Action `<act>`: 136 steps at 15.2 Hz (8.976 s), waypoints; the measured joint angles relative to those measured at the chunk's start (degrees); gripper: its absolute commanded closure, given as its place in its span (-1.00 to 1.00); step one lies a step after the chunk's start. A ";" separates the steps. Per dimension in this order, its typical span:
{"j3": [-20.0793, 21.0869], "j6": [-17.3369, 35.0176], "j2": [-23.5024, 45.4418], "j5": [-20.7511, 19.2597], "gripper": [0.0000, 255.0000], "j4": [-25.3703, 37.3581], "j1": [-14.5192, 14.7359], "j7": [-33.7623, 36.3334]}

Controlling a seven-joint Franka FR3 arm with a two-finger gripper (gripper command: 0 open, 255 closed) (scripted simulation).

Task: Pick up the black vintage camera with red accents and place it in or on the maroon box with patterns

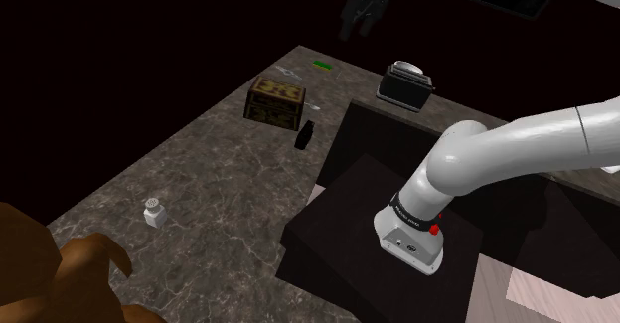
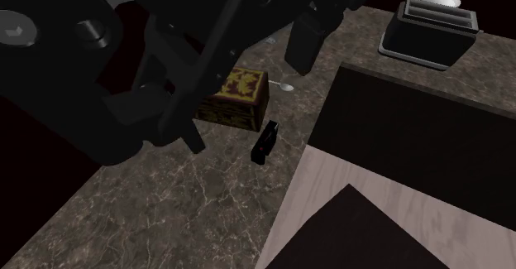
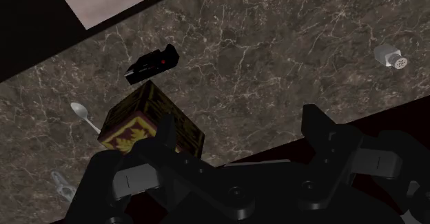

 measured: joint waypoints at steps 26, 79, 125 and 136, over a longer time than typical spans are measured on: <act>-0.05 37.95 37.90 -2.93 -1.00 -5.82 -11.38 26.93; -5.24 54.10 71.57 -0.47 1.00 7.54 -15.90 41.88; -4.19 14.18 82.42 0.73 1.00 58.21 -14.47 42.72; -3.96 9.26 97.10 1.05 1.00 77.73 -14.66 42.92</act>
